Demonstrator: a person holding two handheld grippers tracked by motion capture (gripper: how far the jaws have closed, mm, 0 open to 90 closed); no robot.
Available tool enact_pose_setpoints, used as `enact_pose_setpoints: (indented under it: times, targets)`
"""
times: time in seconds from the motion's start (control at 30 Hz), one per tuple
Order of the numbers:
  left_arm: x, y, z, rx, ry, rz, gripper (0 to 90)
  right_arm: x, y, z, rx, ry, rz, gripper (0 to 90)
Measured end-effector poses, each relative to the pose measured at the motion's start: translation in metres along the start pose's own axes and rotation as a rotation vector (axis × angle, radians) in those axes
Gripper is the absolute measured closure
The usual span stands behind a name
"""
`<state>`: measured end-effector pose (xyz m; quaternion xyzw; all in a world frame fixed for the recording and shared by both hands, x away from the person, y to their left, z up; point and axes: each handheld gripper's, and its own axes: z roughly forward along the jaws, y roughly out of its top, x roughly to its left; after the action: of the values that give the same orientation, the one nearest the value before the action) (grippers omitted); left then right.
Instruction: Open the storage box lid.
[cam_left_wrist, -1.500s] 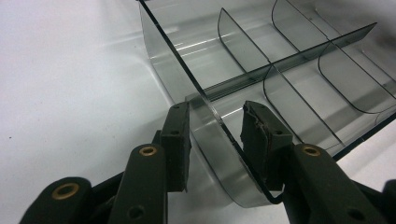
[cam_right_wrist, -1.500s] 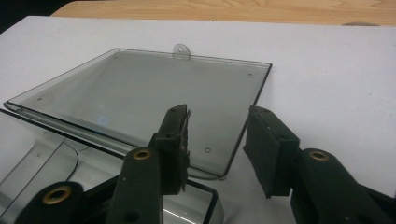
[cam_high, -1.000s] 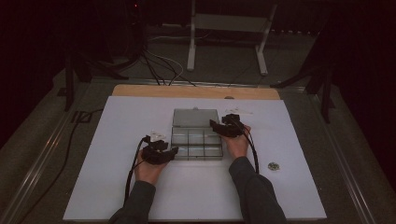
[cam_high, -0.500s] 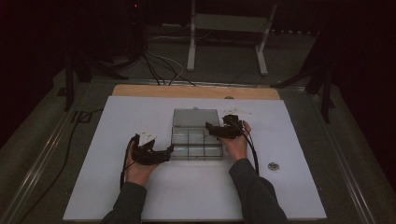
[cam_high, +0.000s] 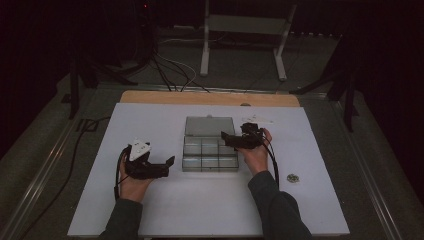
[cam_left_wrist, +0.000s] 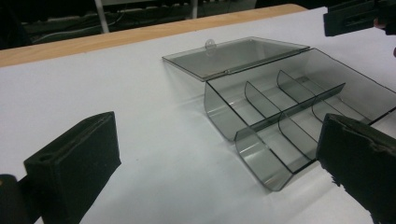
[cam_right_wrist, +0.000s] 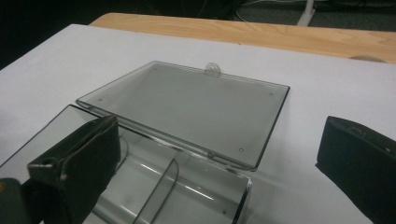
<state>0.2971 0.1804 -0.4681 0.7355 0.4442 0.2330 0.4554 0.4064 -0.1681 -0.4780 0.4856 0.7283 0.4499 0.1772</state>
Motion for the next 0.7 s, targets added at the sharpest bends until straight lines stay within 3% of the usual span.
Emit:
enact_pose_setpoints:
  times: [0.07,0.27,0.7]
  targets:
    - [0.002,-0.006,-0.008,-0.028,0.006,-0.003,1.2,0.000,0.002,-0.005,-0.003,0.007,-0.014,0.0]
    - [0.009,-0.013,-0.018,-0.033,0.011,0.013,1.2,-0.001,0.002,-0.015,-0.017,0.018,-0.019,0.0]
    - [0.019,-0.019,-0.033,-0.070,0.048,0.002,1.3,-0.001,0.002,-0.031,-0.029,0.020,-0.032,0.0]
